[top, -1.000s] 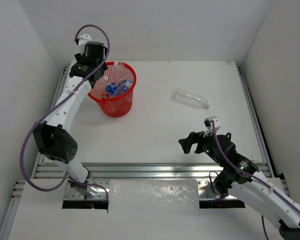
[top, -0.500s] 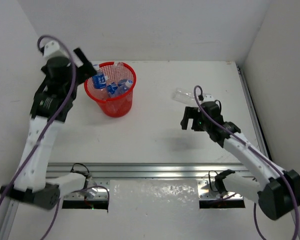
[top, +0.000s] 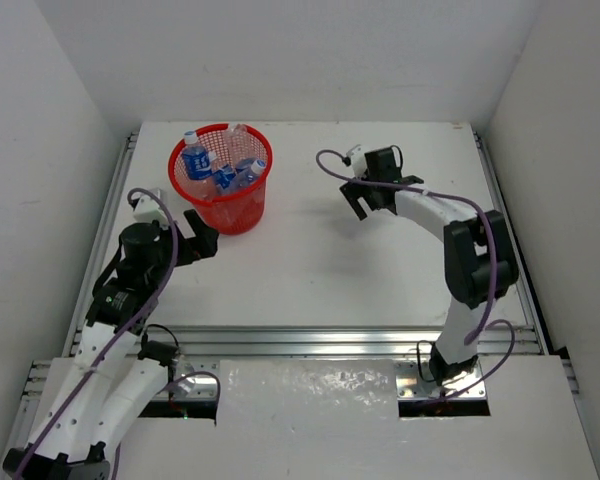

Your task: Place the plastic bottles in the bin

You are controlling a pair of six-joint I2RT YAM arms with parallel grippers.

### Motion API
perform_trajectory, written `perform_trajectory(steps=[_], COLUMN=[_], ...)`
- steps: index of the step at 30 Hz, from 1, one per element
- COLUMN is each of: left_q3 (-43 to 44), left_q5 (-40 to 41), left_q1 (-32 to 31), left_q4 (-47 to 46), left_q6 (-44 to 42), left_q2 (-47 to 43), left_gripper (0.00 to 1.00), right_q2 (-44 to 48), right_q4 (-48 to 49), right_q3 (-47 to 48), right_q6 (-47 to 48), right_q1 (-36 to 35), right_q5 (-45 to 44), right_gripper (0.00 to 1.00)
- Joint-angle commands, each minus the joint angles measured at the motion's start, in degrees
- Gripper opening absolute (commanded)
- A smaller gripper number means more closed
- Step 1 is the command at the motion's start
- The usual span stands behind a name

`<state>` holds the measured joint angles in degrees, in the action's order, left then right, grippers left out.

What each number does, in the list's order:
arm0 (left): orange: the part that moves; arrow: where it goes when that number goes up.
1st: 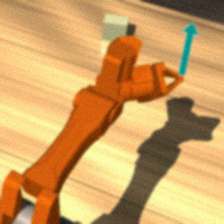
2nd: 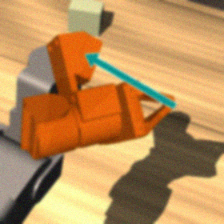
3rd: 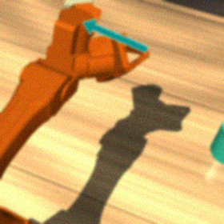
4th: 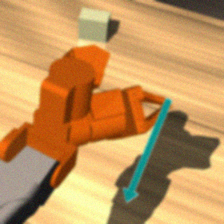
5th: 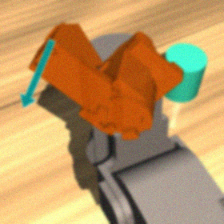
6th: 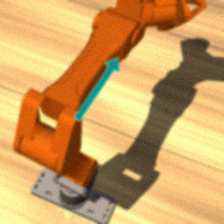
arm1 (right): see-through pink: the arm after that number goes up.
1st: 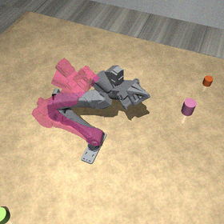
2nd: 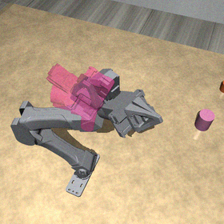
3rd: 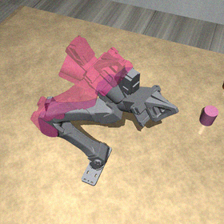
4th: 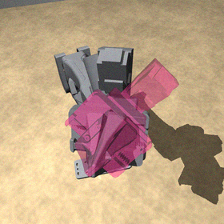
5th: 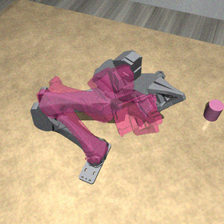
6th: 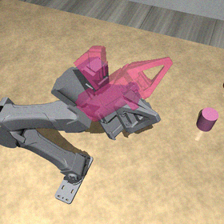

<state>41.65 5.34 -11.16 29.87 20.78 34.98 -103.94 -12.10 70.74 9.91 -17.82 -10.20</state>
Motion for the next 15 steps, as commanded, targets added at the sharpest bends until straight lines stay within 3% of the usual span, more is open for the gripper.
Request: perform_trajectory(steps=[1,10,12,13,14,15], left_q3=[1.5,1.3,1.2,1.2,1.2,1.3], left_q5=[-4.8,-7.3,-7.7,-7.9,-8.0,-7.9], left_q1=[0.3,0.3,0.4,0.4,0.4,0.4], left_q4=[-4.9,-5.3,-5.6,-5.7,-5.6,-5.6], left_q6=[-1.8,-2.4,-2.5,-2.6,-2.6,-2.6], left_q2=[0.0,-0.4,-0.6,-0.5,-0.4,-0.2], left_gripper=[1.0,1.0,1.0,1.0,1.0,1.0], right_q2=[-3.7,-15.9,-18.0,-18.2,-18.2,-18.0], right_q4=[-1.2,10.3,9.8,8.9,7.9,6.7], right_q3=[5.5,7.2,7.7,7.9,8.4,8.7], right_q6=[17.2,25.1,25.3,24.7,23.9,21.5], right_q1=[1.4,2.2,2.6,2.6,2.7,2.7], right_q5=[0.3,-6.2,-6.5,-5.7,-5.1,-3.1], right_gripper=[0.99,0.98,0.93,0.84,0.68,0.34])
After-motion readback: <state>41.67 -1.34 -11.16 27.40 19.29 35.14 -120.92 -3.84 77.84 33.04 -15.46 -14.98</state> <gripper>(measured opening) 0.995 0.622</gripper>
